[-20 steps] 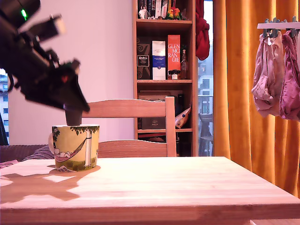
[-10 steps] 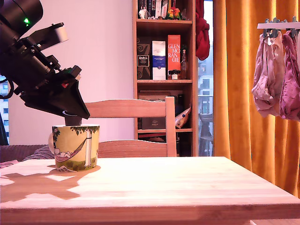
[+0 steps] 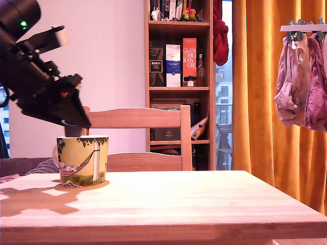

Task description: Pick up the coffee capsules on the table and drop them inside the coffee cup

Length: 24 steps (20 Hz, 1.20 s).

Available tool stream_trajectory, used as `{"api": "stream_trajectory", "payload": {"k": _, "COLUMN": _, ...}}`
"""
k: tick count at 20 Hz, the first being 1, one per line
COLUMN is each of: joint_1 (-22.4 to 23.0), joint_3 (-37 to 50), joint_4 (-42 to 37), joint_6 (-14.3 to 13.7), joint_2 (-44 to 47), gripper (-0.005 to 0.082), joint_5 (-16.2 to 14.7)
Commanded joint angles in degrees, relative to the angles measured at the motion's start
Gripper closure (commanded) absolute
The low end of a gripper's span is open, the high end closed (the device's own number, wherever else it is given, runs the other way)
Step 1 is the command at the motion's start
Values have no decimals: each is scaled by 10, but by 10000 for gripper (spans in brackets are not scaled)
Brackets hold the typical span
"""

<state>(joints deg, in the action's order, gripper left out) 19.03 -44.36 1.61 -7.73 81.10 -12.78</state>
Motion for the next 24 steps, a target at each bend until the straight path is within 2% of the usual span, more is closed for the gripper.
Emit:
{"api": "stream_trajectory", "payload": {"k": 1, "joint_1": 1, "joint_3": 2, "joint_4": -5, "joint_6": -3, "joint_2": 3, "gripper": 574, "joint_5": 0}}
{"api": "stream_trajectory", "payload": {"k": 10, "joint_1": 1, "joint_3": 2, "joint_4": -5, "joint_6": -2, "joint_2": 3, "gripper": 566, "joint_5": -4}}
{"api": "stream_trajectory", "payload": {"k": 11, "joint_1": 1, "joint_3": 2, "joint_4": -5, "joint_6": -2, "joint_2": 3, "gripper": 524, "joint_5": -13}}
{"api": "stream_trajectory", "payload": {"k": 13, "joint_1": 1, "joint_3": 2, "joint_4": -8, "joint_6": -5, "joint_2": 3, "gripper": 266, "joint_5": -36}}
{"api": "stream_trajectory", "payload": {"k": 14, "joint_1": 1, "joint_3": 2, "joint_4": -8, "joint_6": -5, "joint_2": 3, "gripper": 211, "joint_5": -35}}
{"api": "stream_trajectory", "payload": {"k": 24, "joint_1": 1, "joint_3": 2, "joint_4": -8, "joint_6": -3, "joint_2": 2, "gripper": 219, "joint_5": -35}}
